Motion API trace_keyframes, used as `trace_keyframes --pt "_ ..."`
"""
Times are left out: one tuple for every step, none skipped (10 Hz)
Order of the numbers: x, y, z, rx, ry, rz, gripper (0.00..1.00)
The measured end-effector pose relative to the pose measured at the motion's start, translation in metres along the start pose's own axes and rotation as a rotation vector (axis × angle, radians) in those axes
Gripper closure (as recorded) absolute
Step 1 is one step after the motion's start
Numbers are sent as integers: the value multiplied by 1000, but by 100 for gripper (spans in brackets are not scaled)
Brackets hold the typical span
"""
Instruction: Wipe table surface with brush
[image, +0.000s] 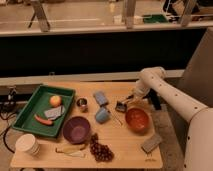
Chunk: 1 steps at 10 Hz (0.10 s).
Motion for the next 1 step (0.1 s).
trace_keyframes --pt "-3 -1 0 2 -3 -3 97"
